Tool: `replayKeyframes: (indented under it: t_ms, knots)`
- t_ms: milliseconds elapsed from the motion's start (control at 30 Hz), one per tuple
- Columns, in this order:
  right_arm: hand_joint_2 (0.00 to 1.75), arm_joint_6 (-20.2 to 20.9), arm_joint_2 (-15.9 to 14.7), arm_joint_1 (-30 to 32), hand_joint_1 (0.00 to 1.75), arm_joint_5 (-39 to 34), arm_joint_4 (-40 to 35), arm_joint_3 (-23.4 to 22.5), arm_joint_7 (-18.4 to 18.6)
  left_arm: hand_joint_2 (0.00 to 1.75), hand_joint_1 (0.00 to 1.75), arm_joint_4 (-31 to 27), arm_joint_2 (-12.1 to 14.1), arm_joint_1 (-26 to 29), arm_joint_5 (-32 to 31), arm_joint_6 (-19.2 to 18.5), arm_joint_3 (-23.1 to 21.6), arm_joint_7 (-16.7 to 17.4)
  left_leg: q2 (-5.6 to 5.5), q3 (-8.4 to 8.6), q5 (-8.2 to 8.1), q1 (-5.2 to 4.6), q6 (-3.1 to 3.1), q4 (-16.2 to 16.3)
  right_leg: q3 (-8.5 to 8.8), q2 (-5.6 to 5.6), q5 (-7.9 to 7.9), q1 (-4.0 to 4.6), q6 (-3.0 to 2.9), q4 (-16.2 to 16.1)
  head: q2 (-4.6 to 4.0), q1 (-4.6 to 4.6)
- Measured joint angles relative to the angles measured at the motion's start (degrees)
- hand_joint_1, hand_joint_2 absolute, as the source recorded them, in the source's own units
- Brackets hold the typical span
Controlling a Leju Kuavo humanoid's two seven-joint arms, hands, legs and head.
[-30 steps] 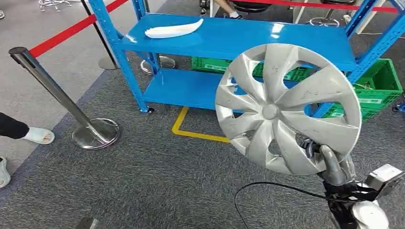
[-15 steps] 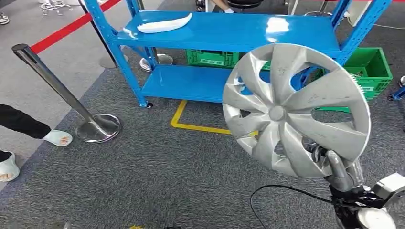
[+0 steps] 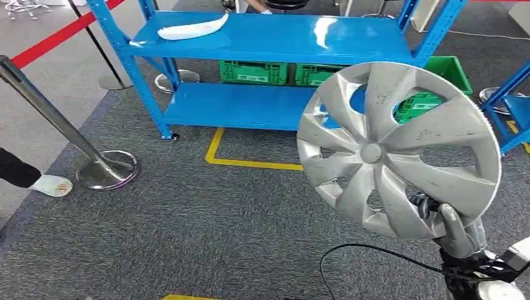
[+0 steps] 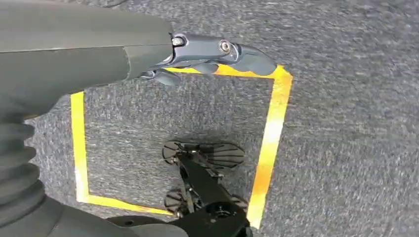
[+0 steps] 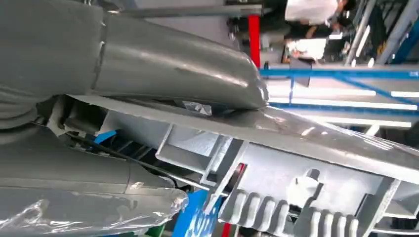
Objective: Take the parts from the cabinet and place them on the table.
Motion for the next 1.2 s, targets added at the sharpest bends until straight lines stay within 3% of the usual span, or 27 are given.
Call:
replayKeyframes:
  t_ms: [33, 67, 100, 133, 233, 267, 300, 333, 400, 433, 467, 533, 567, 600, 633, 733, 767, 800, 833, 900, 933, 1000, 1067, 1100, 1133, 1167, 1200]
  knots:
    - [0.00, 0.0, 0.0, -0.1, 1.75, -0.3, 0.0, -0.3, 0.0, 1.75, 0.00, 0.0, 0.0, 0.0, 0.0, 0.0, 0.0, 0.1, 0.60, 0.06, -0.07, 0.00, -0.09, 0.1, 3.21, -0.68, 2.24, 0.03, -0.12, -5.4, 0.00, 0.02]
    - [0.00, 0.0, 0.0, -0.3, 1.75, -0.5, 0.0, -0.6, 0.0, 1.75, 0.00, 0.0, -0.1, -0.1, 0.0, 0.1, 0.0, 0.5, 1.07, 0.15, -0.24, -0.05, -0.34, 0.3, 6.26, -2.53, 3.86, 0.18, -0.31, -10.6, 0.00, 0.02]
    - [0.00, 0.0, 0.0, -0.7, 1.75, -0.8, 0.0, -0.7, 0.1, 1.75, 0.00, 0.0, 0.0, 0.0, 0.0, 0.3, 0.0, 1.0, 1.65, -0.03, -0.36, -0.47, -0.60, 0.4, 7.46, -4.73, 2.73, 1.05, -0.49, -12.3, 0.00, 0.04]
    - [0.00, 0.0, 0.0, -1.2, 1.75, -1.0, 0.0, -0.9, 0.2, 1.75, 0.00, 0.0, 0.0, 0.0, 0.0, 0.5, 0.0, 1.6, 2.21, -0.34, -0.38, -0.64, -0.74, 1.0, 6.99, -3.99, 3.13, 0.90, -1.37, -12.8, 0.00, -0.02]
    - [0.00, -0.4, 0.0, -1.4, 1.75, -1.7, 0.1, -1.7, 0.6, 1.75, 0.00, 0.0, 0.2, -0.2, 0.2, 1.7, 0.0, 3.1, 4.00, -0.36, -0.41, -0.62, -1.16, 0.9, 6.27, -2.09, 3.47, 0.94, -2.15, -12.8, 0.00, -0.15]
    - [0.00, -0.5, 0.0, -1.5, 1.75, -1.7, 0.1, -2.1, 0.8, 1.75, 0.00, 0.0, 0.2, -0.3, 0.2, 1.9, 0.0, 3.4, 2.95, -0.50, -1.13, -0.45, -1.74, 1.2, 6.35, -1.51, 3.73, 0.53, -2.55, -13.1, 0.00, -0.11]
    - [0.00, -0.5, 0.0, -1.8, 1.75, -1.9, 0.1, -2.5, 0.9, 1.75, 0.00, 0.0, 0.2, -0.4, 0.2, 1.9, 0.0, 3.5, 0.15, -1.36, -2.84, -0.27, -2.15, 3.2, 6.16, -1.02, 3.89, 0.33, -2.81, -13.1, 0.00, -0.39]
    - [0.00, -0.5, 0.0, -2.2, 1.75, -1.9, 0.1, -2.6, 0.9, 1.75, 0.00, 0.0, 0.3, -0.4, 0.2, 2.0, 0.0, 3.6, -1.27, -3.17, -5.15, -0.11, -2.41, 7.1, 5.92, -0.43, 4.03, 0.21, -3.01, -13.1, 0.00, -0.35]
    - [0.00, -0.4, 0.0, -2.4, 1.75, -2.0, 0.1, -2.7, 0.9, 1.75, 0.00, 0.0, 0.4, -0.3, 0.2, 2.1, 0.0, 3.9, -2.20, -7.64, -9.03, 0.18, -2.78, 16.4, 5.51, 0.93, 4.30, 0.05, -3.19, -13.1, 0.00, -0.41]
    - [0.00, -0.4, 0.0, -2.4, 1.75, -2.0, 0.2, -2.8, 1.0, 1.75, 0.00, 0.0, 0.5, -0.2, 0.2, 2.1, 0.1, 4.0, -2.30, -8.99, -9.33, 0.36, -2.85, 18.9, 5.38, 1.69, 4.45, -0.01, -3.11, -13.1, 0.00, -0.39]
    - [0.00, -0.4, 0.0, -2.3, 1.75, -2.0, 0.3, -2.9, 1.0, 1.75, 0.00, 0.0, 0.4, -0.2, 0.2, 2.1, 0.1, 4.0, -2.38, -8.90, -8.11, 0.52, -2.89, 18.4, 5.32, 2.43, 4.56, -0.10, -3.00, -13.1, 0.00, -0.39]
    - [0.00, -0.4, 0.0, -2.4, 1.75, -2.0, 0.4, -2.9, 1.1, 1.75, 0.00, 0.0, 0.5, -0.2, 0.2, 2.1, 0.1, 4.0, -2.98, -5.72, -3.17, 0.87, -3.00, 11.6, 5.23, 3.92, 4.82, -0.40, -2.58, -13.0, 0.00, -0.39]
    - [0.00, -0.4, 0.0, -2.4, 1.75, -2.0, 0.4, -3.0, 1.1, 1.75, 0.00, 0.0, 0.5, -0.2, 0.2, 2.1, 0.1, 4.0, -4.37, -3.44, -0.91, 1.20, -3.17, 7.1, 5.21, 4.63, 4.95, -0.53, -2.34, -13.0, 0.00, -0.39]
    - [0.00, -0.4, 0.0, -2.6, 1.75, -2.0, 0.4, -3.1, 1.1, 1.75, 0.00, 0.0, 0.5, -0.2, 0.3, 2.1, 0.1, 4.0, -8.56, -1.84, 0.05, 1.95, -3.49, 3.7, 4.84, 5.32, 5.14, -0.45, -1.91, -13.0, 0.00, -0.54]
    - [0.00, -0.4, 0.0, -3.0, 1.75, -1.9, 0.4, -3.2, 1.1, 1.75, 0.00, 0.0, 0.5, -0.2, 0.3, 2.1, 0.1, 4.0, -9.39, -0.99, -0.72, 2.29, -3.32, 1.1, 4.04, 6.20, 5.17, -0.21, -1.54, -12.2, 0.00, -0.52]
    - [0.00, -0.3, 0.0, -2.8, 1.75, -2.0, 0.4, -3.5, 1.0, 1.75, 0.00, 0.0, 0.4, -0.2, 0.3, 2.1, 0.1, 4.0, -7.23, -1.62, -0.49, 1.69, -2.31, 1.8, 3.20, 8.42, 6.46, -0.86, 0.10, -13.2, 0.00, -0.52]
    - [0.00, -0.3, 0.0, -2.6, 1.75, -2.0, 0.5, -3.7, 1.0, 1.75, 0.00, 0.0, 0.4, -0.3, 0.2, 1.9, 0.1, 4.0, -6.31, -1.62, -0.12, 1.96, -1.71, 1.4, 2.62, 7.29, 6.38, -0.88, 0.24, -13.1, 0.00, -0.59]
    - [0.00, -0.3, 0.0, -2.7, 1.75, -2.1, 0.5, -3.9, 1.0, 1.75, 0.00, 0.0, 0.5, -0.4, 0.2, 1.9, 0.1, 3.9, -5.60, -1.64, 0.04, 1.82, -1.32, 1.4, 2.06, 3.09, 5.15, -0.39, 0.32, -11.7, 0.00, -0.19]
    - [0.00, -0.2, 0.0, -3.1, 1.75, -2.1, 0.7, -4.0, 1.0, 1.75, 0.00, 0.0, 0.5, -0.3, -0.1, 1.9, 0.1, 3.9, -4.76, -1.66, 0.05, 1.54, -0.96, 1.4, 0.60, 1.15, 2.72, -0.37, 0.38, -8.2, 0.00, 0.39]
    - [0.00, 0.0, 0.0, -3.6, 1.75, -2.4, 0.8, -3.9, 0.9, 1.75, 0.00, 0.0, 0.5, 0.0, -0.2, 1.9, 0.1, 3.8, -2.86, -1.70, 0.05, 1.11, -0.74, 1.4, -3.13, 0.12, -1.97, -0.43, 0.45, 1.4, 0.00, 0.35]
    - [0.00, 0.0, 0.0, -3.7, 1.75, -2.5, 1.0, -3.9, 0.9, 1.75, 0.00, 0.0, 0.5, 0.1, -0.2, 1.9, 0.1, 3.8, -2.03, -1.71, 0.06, 0.99, -0.69, 1.4, -4.15, 0.11, -3.05, -0.42, 0.48, 4.5, 0.00, 0.35]
    - [0.00, 0.0, 0.0, -3.7, 1.75, -2.6, 1.3, -3.9, 0.9, 1.75, 0.00, 0.0, 0.5, 0.0, -0.2, 2.1, 0.1, 3.8, -0.46, -1.70, 0.04, 0.82, -0.68, 1.4, -2.41, 0.07, -1.66, -0.39, 0.40, 3.1, 0.00, 0.35]
    - [0.00, 0.0, 0.0, -4.0, 1.75, -2.6, 1.6, -3.9, 0.9, 1.75, 0.00, 0.0, 0.5, -0.2, -0.2, 2.6, 0.1, 4.1, 0.90, -1.63, -0.07, 0.78, -0.87, 1.5, 3.16, -0.91, 2.06, -0.33, 0.13, -5.7, 0.00, 0.35]
    - [0.00, 0.0, 0.0, -4.4, 1.75, -2.6, 1.7, -3.9, 0.9, 1.75, 0.00, 0.0, 0.5, -0.3, -0.4, 3.0, 0.1, 4.5, 1.53, -1.56, -0.17, 0.74, -1.09, 1.6, 5.94, -3.01, 2.94, -0.16, 0.04, -10.5, 0.00, 0.37]
    - [0.00, 0.0, 0.1, -4.8, 1.75, -2.6, 1.8, -3.9, 0.9, 1.75, 0.00, 0.0, 0.7, -0.3, -0.5, 3.5, 0.1, 4.8, 2.15, -1.70, -0.29, 0.21, -1.46, 1.8, 6.76, -5.20, 1.93, 0.74, -0.26, -11.8, 0.00, 0.44]
    - [0.00, 0.0, 0.1, -5.0, 1.75, -2.6, 1.8, -3.9, 0.8, 1.75, 0.00, 0.0, 0.5, -0.3, -0.7, 3.8, 0.1, 5.0, 2.69, -1.72, -0.27, 0.12, -1.68, 2.0, 6.35, -3.91, 2.42, 0.48, -1.09, -11.8, 0.00, 0.26]
    - [0.00, 0.0, 0.1, -5.1, 1.75, -2.6, 1.8, -3.9, 0.8, 1.75, 0.00, 0.0, 0.5, -0.3, -0.7, 3.9, 0.1, 5.0, 3.14, -1.69, -0.17, 0.14, -1.86, 1.9, 6.09, -3.39, 2.43, 0.53, -1.31, -11.7, 0.00, 0.20]
